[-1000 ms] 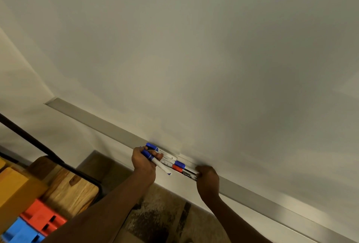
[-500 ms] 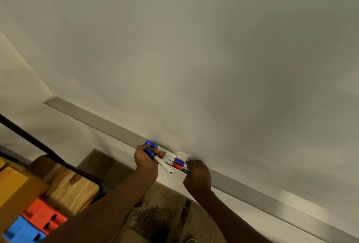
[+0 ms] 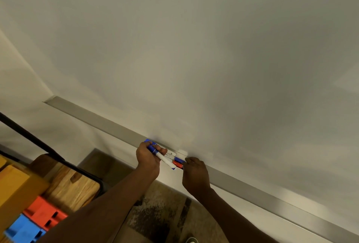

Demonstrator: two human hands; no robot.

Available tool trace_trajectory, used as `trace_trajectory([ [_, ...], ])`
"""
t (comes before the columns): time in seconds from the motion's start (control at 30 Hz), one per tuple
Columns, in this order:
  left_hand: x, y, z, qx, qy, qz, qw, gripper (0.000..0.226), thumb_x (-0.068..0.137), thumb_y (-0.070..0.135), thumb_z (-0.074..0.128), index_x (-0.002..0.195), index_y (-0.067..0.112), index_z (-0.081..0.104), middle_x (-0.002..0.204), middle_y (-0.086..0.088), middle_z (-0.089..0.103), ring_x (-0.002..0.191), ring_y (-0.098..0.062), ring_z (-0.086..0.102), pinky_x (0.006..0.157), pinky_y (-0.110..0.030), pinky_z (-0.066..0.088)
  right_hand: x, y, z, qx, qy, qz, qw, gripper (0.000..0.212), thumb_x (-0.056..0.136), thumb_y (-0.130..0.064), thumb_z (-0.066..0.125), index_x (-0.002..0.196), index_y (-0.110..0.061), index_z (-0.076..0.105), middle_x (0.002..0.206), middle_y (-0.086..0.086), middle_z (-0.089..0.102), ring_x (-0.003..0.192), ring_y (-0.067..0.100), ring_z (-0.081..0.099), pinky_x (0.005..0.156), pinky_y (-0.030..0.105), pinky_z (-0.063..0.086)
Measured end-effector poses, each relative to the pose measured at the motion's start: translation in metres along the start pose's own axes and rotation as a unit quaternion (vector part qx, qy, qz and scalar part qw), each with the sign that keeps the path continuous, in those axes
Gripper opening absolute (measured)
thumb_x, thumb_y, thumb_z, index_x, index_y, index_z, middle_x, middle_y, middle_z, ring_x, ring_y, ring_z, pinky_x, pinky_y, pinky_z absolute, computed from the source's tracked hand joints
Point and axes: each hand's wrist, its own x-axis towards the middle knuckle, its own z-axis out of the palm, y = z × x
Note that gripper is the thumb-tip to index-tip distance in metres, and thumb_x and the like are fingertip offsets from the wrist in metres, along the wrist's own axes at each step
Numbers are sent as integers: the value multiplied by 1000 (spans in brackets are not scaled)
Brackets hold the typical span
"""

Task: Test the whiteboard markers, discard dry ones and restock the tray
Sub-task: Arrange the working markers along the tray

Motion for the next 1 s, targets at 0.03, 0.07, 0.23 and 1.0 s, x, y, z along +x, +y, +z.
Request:
trace_trajectory([
  [0.03, 0, 0, 0, 2, 2, 0, 1000, 18, 93, 17, 44, 81, 7, 53, 52, -8, 53, 43, -21, 52, 64, -38, 56, 0, -2, -6, 27, 26, -2, 999, 29, 55, -14, 83, 83, -14, 76, 84, 1, 74, 80, 21, 69, 72, 32, 54],
  [0.07, 0, -1, 0, 4, 4, 0, 1000, 18, 93, 17, 44, 82, 6, 54, 53, -8, 54, 43, -21, 53, 64, -38, 56, 0, -6, -13, 69, 58, 0, 996, 21, 62, -13, 78, 83, -13, 76, 81, 2, 73, 75, 22, 68, 69, 29, 52],
  [0.23, -1, -9, 1, 51, -14, 25, 998, 31, 96, 16, 41, 86, -6, 60, 75, -22, 66, 63, -31, 69, 79, -42, 56, 4, -34, -42, 207, 81, 37, 974, 30, 91, -32, 58, 106, -9, 72, 101, 7, 72, 91, 23, 63, 83, 27, 40],
  [1.0, 1, -22, 0, 425, -39, 156, 891, 48, 90, 25, 63, 128, 15, 35, 99, -10, 63, 76, -17, 66, 61, -24, 53, 5, 8, -26, 74, 40, 82, 993, 29, 85, -26, 69, 109, -10, 68, 102, 7, 68, 89, 19, 63, 75, 32, 54],
])
